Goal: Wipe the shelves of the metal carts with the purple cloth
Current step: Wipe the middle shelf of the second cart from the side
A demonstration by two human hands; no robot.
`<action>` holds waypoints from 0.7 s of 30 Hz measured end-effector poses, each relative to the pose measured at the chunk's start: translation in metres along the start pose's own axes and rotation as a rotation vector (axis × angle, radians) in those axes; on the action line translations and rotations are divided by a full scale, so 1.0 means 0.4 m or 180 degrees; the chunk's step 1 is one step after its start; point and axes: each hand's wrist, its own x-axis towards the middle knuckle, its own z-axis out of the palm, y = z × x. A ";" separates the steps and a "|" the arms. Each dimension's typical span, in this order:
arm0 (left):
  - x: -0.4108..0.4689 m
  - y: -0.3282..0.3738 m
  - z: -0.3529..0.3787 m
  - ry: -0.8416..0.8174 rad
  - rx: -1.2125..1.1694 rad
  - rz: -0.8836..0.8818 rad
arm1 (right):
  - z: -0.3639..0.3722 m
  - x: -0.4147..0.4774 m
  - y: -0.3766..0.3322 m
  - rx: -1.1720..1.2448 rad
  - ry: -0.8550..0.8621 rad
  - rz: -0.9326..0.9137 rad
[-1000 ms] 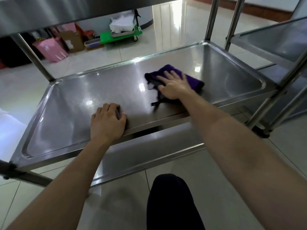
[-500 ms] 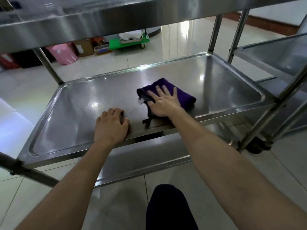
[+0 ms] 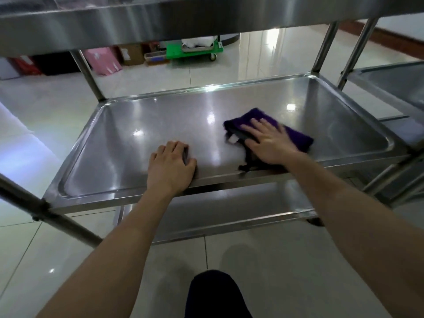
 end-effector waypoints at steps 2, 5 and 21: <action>-0.002 0.004 0.005 0.0037 -0.0017 0.0023 | -0.022 -0.031 0.104 0.0026 0.0017 0.0492; -0.002 0.015 0.007 0.0106 0.0024 0.0016 | -0.028 -0.062 0.096 -0.0013 0.0051 0.0967; -0.018 -0.005 -0.003 0.0173 -0.0029 0.0162 | 0.042 -0.164 -0.283 0.0041 0.0004 -0.0081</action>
